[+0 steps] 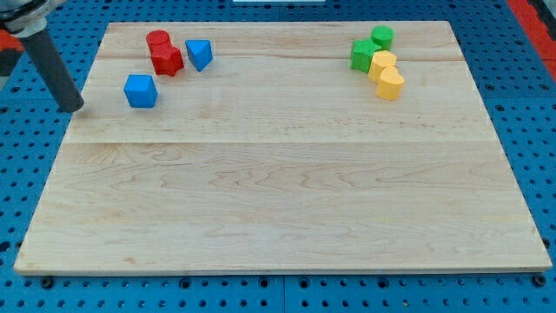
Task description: Place the blue cube in between the blue triangle amd red star
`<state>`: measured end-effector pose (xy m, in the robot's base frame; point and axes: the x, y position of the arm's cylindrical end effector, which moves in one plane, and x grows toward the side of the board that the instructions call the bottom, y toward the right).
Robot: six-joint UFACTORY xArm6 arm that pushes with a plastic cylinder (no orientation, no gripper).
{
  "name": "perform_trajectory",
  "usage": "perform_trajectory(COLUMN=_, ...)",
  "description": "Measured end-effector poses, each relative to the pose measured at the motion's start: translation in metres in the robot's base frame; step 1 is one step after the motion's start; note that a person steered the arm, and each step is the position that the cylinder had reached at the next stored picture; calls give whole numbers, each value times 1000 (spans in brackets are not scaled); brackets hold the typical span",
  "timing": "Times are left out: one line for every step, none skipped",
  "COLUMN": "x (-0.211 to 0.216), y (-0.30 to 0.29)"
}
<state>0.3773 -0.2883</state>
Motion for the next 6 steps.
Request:
perform_trajectory(x=-16, y=0)
perform_trajectory(x=-30, y=0)
perform_trajectory(x=-12, y=6)
perform_trajectory(x=-12, y=41)
perform_trajectory(x=-12, y=96)
perform_trajectory(x=-16, y=122)
